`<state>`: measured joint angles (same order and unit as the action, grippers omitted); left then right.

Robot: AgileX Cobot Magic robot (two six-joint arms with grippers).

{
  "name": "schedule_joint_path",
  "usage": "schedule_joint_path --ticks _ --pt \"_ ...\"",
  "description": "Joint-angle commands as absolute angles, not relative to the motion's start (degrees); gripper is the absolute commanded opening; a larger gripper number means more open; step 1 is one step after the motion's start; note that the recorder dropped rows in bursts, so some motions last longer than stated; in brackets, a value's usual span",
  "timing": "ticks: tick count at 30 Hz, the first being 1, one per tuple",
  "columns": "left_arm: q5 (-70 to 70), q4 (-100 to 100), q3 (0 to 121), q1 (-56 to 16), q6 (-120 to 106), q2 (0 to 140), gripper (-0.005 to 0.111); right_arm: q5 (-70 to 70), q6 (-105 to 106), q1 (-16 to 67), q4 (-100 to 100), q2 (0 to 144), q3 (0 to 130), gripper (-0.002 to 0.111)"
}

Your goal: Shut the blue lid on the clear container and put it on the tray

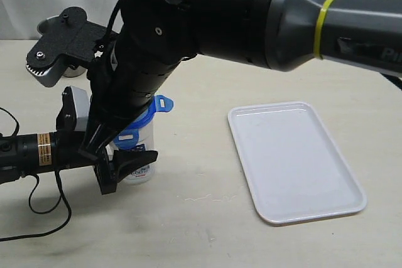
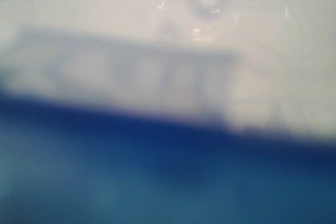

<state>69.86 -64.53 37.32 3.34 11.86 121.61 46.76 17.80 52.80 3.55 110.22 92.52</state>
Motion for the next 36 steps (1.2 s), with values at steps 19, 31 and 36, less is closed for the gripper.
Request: schedule_joint_path --ticks 19,31,36 --pt "70.0 -64.7 37.5 2.9 15.2 119.6 0.0 58.5 23.8 52.8 4.5 105.0 97.3 0.038" --pt "70.0 -64.7 37.5 2.9 15.1 118.2 0.0 61.6 28.5 52.8 7.8 97.8 97.3 0.038" --pt "70.0 -65.5 37.5 2.6 15.1 118.2 0.0 64.0 34.3 52.8 7.9 98.9 97.2 0.049"
